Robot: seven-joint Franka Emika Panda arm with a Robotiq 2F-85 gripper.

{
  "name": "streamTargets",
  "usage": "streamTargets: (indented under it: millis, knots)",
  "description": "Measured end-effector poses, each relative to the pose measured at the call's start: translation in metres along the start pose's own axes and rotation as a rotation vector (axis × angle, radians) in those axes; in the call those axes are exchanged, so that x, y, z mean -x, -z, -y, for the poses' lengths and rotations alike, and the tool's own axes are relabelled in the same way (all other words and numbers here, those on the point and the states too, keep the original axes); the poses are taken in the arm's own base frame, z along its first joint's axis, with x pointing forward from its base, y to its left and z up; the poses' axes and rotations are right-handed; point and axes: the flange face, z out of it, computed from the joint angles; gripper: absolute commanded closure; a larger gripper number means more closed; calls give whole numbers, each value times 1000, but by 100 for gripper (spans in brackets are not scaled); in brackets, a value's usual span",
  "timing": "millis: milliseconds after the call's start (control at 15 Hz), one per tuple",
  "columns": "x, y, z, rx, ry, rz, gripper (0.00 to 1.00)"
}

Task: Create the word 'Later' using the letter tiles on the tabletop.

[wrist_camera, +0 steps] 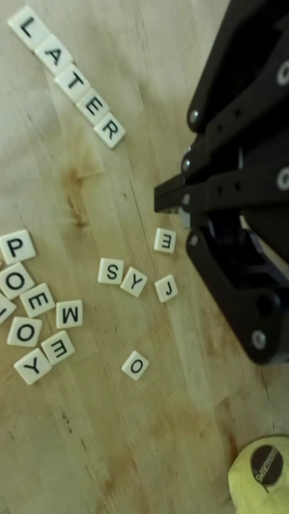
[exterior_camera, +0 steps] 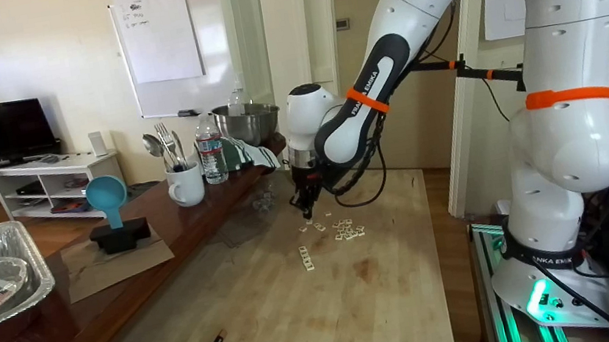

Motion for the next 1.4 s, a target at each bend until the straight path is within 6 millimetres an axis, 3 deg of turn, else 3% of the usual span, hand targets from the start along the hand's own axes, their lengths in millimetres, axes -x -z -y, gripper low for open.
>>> streamTargets:
  millis: [67, 133, 400, 733, 1400]
  knots:
    - [4, 4, 8, -8, 38, 7, 84]
    - [8, 7, 17, -17, 79, 17, 67]
    - [21, 15, 42, -47, 245, 47, 38]
    - [29, 16, 60, -85, 439, 53, 0]
    - [38, 13, 69, -145, 614, 67, 0]
